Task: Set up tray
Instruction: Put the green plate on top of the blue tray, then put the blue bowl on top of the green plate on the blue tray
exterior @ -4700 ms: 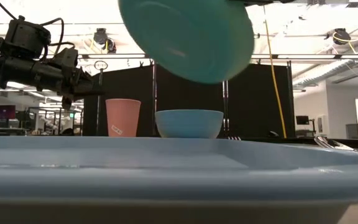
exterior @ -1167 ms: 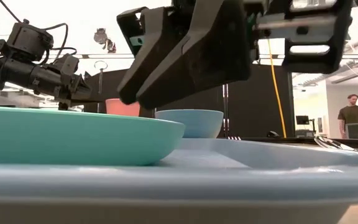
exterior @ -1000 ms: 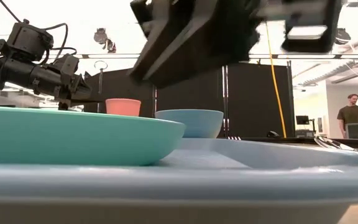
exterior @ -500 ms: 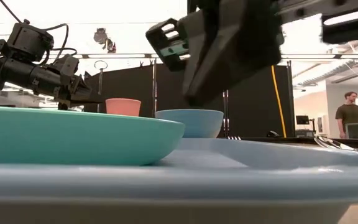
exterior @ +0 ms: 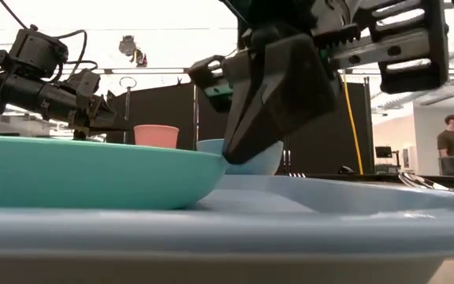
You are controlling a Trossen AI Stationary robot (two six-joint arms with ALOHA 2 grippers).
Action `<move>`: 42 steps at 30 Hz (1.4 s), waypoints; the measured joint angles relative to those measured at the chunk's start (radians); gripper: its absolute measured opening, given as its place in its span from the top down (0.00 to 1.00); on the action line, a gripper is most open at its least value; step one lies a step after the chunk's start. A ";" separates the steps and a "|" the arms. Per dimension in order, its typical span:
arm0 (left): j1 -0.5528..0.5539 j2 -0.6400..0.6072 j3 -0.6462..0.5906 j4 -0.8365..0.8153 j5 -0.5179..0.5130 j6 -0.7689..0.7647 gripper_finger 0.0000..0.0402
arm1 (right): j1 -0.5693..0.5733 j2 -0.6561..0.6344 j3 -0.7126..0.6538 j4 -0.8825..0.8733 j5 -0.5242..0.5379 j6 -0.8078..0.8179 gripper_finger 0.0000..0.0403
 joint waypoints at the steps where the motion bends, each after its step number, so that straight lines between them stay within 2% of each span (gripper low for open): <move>1: 0.000 0.000 0.000 0.000 -0.001 0.000 0.90 | -0.001 0.004 0.000 0.004 -0.008 -0.003 1.00; 4: 0.000 0.000 0.000 0.000 -0.001 0.000 0.90 | -0.005 0.018 -0.001 0.032 -0.049 -0.005 1.00; 16: 0.000 0.000 0.000 -0.003 -0.009 -0.002 0.90 | -0.006 0.027 0.000 0.091 -0.044 -0.007 1.00; 37: 0.000 0.000 0.000 -0.003 -0.009 -0.005 0.90 | -0.009 -0.004 0.000 0.045 0.012 0.001 1.00; 42: 0.000 0.000 0.000 -0.006 -0.008 -0.005 0.90 | -0.003 -0.070 0.000 -0.015 0.094 0.027 1.00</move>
